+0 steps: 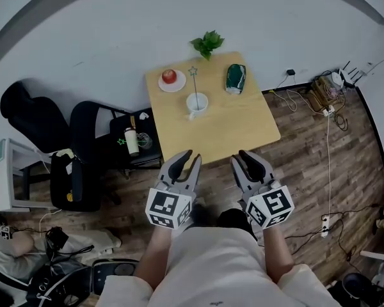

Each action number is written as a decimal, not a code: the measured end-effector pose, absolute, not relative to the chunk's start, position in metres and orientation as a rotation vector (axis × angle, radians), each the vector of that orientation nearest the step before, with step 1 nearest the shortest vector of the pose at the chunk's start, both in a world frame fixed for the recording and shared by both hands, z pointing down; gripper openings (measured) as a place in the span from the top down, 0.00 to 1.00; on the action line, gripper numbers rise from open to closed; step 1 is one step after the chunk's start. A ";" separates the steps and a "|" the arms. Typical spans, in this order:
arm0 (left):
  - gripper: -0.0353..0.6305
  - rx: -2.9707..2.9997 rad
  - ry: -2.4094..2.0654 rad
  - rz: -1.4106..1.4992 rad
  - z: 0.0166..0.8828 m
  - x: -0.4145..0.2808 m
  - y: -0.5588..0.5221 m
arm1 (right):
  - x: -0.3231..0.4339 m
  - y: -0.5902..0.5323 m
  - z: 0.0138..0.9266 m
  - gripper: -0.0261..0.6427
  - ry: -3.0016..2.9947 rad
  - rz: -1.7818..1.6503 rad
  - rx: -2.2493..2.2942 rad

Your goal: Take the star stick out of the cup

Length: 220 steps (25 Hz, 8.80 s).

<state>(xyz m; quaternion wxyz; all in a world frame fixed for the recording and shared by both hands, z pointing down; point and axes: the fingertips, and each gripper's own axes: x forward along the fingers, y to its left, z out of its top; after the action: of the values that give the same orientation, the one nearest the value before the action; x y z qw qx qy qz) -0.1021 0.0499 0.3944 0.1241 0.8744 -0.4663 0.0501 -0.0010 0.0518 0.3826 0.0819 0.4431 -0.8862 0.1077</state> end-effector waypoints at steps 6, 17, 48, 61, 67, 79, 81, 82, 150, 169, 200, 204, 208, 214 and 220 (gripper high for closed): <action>0.85 2.528 -1.361 0.142 0.398 -0.110 0.041 | -0.008 0.043 0.386 0.84 -2.643 0.338 1.314; 0.85 2.479 -1.414 0.162 0.409 -0.115 0.000 | -0.020 -0.010 0.396 0.85 -2.689 0.354 1.221; 0.85 2.219 -1.616 0.198 0.466 -0.066 -0.205 | 0.019 -0.216 0.423 0.85 -2.789 0.455 0.887; 0.85 2.135 -1.674 0.218 0.490 -0.062 -0.215 | 0.016 -0.232 0.445 0.85 -2.775 0.485 0.782; 0.85 2.127 -1.658 0.231 0.507 -0.074 -0.226 | 0.009 -0.234 0.448 0.85 -2.757 0.469 0.793; 0.85 2.120 -1.630 0.305 0.550 -0.098 -0.270 | 0.003 -0.248 0.461 0.85 -2.703 0.466 0.855; 0.85 2.126 -1.623 0.327 0.556 -0.101 -0.278 | 0.002 -0.251 0.463 0.85 -2.690 0.478 0.866; 0.85 2.128 -1.619 0.334 0.558 -0.102 -0.283 | 0.001 -0.254 0.463 0.85 -2.684 0.481 0.873; 0.92 2.073 -1.560 0.393 0.598 -0.115 -0.334 | 0.025 -0.287 0.458 0.85 -2.645 0.507 1.020; 0.92 2.131 -1.723 0.281 0.508 -0.095 -0.293 | 0.049 -0.250 0.429 0.85 -2.779 0.455 0.946; 0.92 2.209 -1.646 0.127 0.449 -0.096 -0.118 | -0.014 -0.135 0.432 0.86 -2.773 0.457 0.870; 0.92 2.230 -1.633 0.094 0.441 -0.102 -0.083 | -0.019 -0.099 0.427 0.86 -2.763 0.435 0.896; 0.92 2.249 -1.631 0.058 0.431 -0.108 -0.049 | -0.025 -0.063 0.420 0.87 -2.764 0.409 0.921; 0.92 2.308 -1.639 0.015 0.411 -0.105 0.035 | -0.021 0.023 0.405 0.88 -2.785 0.318 0.957; 0.92 2.336 -1.607 -0.002 0.398 -0.106 0.046 | -0.022 0.033 0.396 0.91 -2.768 0.296 0.992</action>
<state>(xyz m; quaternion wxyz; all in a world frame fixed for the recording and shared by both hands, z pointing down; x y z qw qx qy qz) -0.1055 0.0456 0.3980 0.1527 0.8142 -0.5601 -0.0008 -0.0221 0.0326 0.3959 0.0933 0.3341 -0.9326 0.0998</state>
